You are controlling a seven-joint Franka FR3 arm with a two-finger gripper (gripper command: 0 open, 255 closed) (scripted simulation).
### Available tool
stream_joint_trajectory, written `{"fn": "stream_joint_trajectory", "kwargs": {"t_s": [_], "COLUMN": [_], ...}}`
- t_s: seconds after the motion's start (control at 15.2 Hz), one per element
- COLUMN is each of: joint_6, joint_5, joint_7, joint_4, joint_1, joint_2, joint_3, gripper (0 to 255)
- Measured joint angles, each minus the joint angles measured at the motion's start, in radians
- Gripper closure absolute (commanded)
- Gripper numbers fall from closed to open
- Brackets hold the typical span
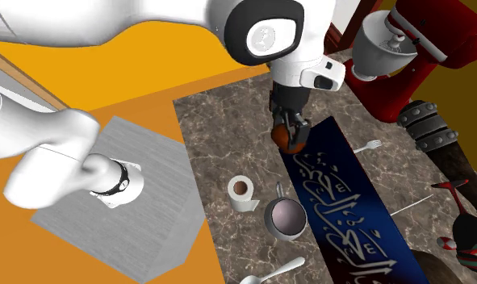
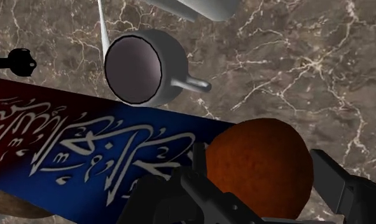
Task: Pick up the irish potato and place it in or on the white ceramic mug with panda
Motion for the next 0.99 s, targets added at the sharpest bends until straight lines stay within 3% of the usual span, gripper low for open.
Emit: {"fn": "stream_joint_trajectory", "kwargs": {"t_s": [0.73,0.99], "joint_6": [0.111,0.157], "joint_5": [0.012,0.005], "joint_7": [-0.261,-0.275], "joint_4": [-0.057,-0.093], "joint_1": [-0.135,-0.150], "joint_2": [-0.039,-0.035], "joint_3": [-0.143,-0.158], "gripper": [255,255]}}
